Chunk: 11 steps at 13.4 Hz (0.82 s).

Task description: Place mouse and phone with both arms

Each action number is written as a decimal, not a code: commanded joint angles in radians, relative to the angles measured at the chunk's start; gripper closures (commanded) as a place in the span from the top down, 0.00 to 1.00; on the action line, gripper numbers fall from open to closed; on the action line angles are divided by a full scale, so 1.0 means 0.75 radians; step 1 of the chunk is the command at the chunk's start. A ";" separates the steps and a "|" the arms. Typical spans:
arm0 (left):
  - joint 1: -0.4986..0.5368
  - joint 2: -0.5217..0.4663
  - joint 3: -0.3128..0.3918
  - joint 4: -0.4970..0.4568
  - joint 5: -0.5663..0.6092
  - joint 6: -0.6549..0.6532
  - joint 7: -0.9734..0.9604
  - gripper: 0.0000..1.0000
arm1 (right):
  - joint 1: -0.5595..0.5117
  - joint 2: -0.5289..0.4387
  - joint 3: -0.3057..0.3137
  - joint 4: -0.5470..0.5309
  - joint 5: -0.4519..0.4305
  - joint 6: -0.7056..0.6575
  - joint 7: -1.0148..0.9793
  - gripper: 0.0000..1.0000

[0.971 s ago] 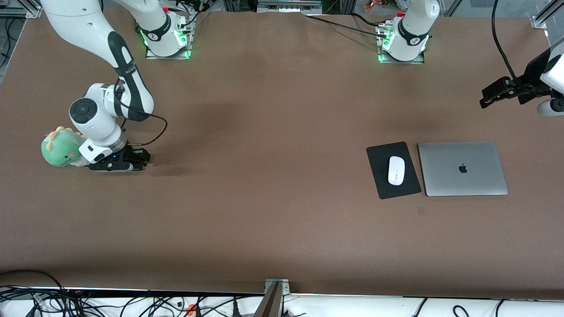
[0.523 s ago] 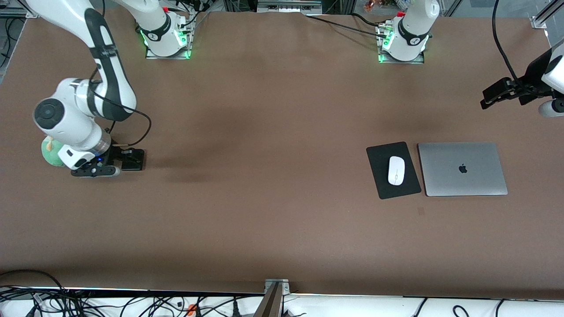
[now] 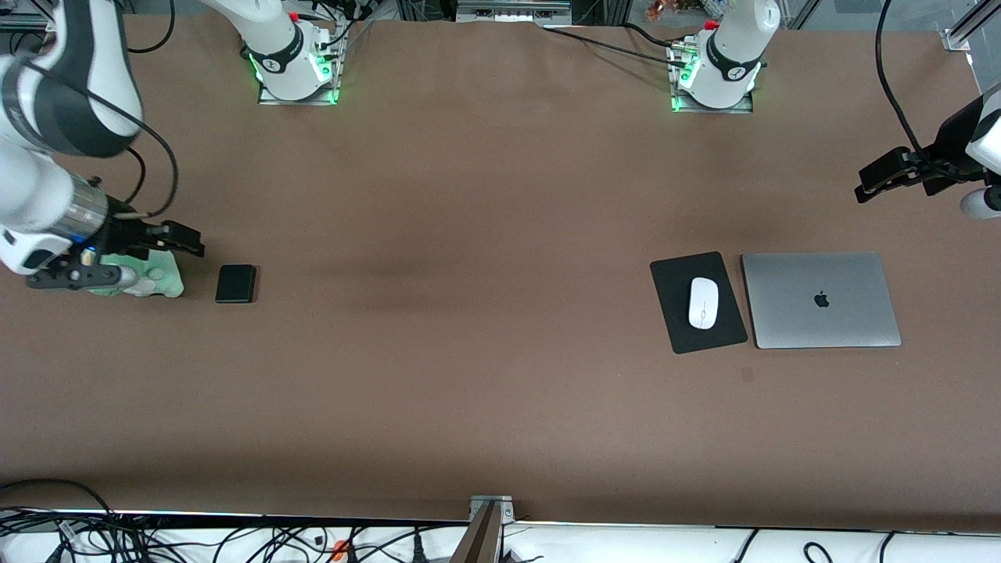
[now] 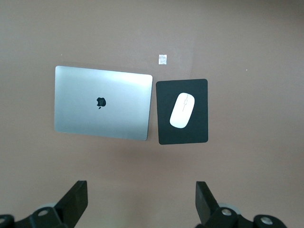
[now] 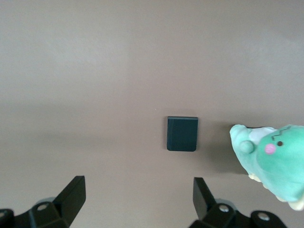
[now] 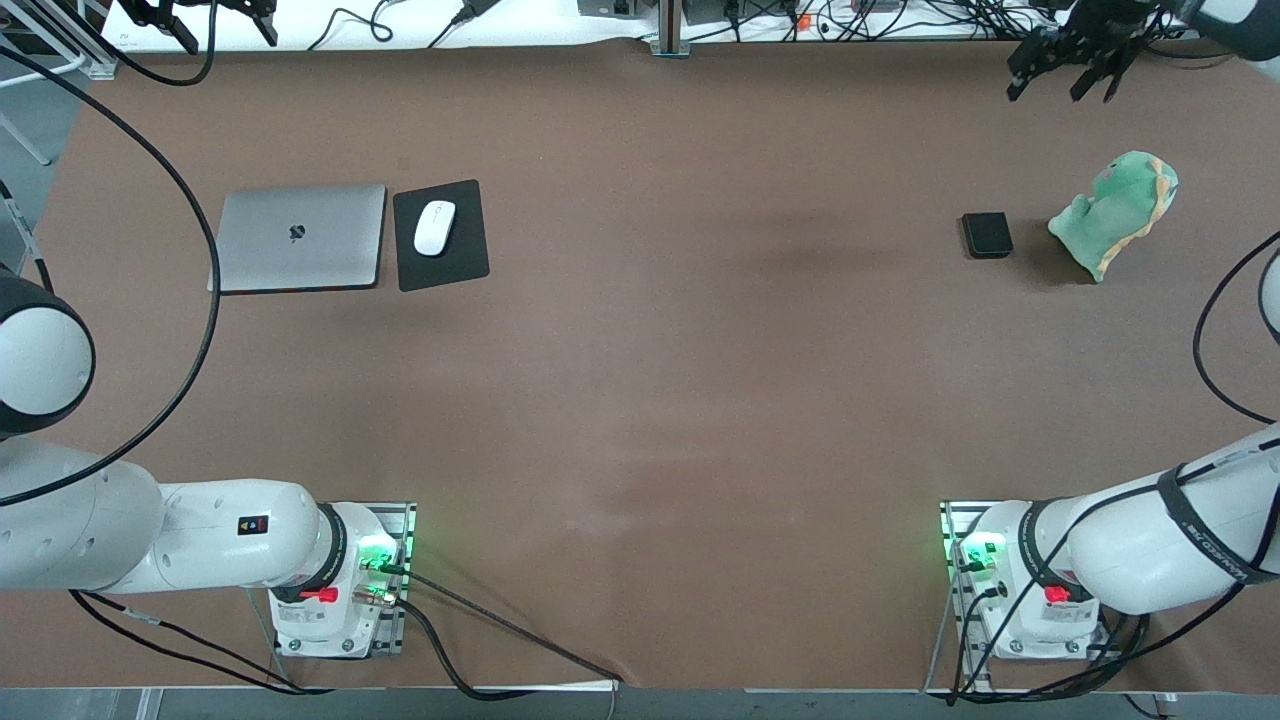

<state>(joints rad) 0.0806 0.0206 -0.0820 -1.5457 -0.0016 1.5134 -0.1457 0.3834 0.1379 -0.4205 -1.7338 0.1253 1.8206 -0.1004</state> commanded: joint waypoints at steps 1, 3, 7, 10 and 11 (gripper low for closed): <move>0.011 0.018 -0.005 0.036 -0.024 -0.009 0.010 1.00 | -0.030 -0.120 0.023 0.007 0.013 -0.053 0.046 1.00; 0.009 0.028 -0.007 0.036 -0.014 -0.003 0.010 1.00 | -0.258 -0.175 0.258 0.011 0.001 -0.114 0.076 1.00; 0.009 0.028 -0.009 0.036 -0.016 -0.003 0.018 1.00 | -0.470 -0.259 0.521 0.017 -0.081 -0.153 0.160 1.00; 0.009 0.034 -0.009 0.036 -0.016 -0.005 0.014 1.00 | -0.540 -0.266 0.620 0.039 -0.106 -0.159 0.191 1.00; 0.009 0.034 -0.009 0.036 -0.016 -0.005 0.014 1.00 | -0.540 -0.266 0.618 0.041 -0.106 -0.155 0.191 1.00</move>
<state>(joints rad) 0.0805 0.0339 -0.0832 -1.5448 -0.0016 1.5138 -0.1447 0.0092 -0.0580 0.0203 -1.7149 0.0602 1.7207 0.0271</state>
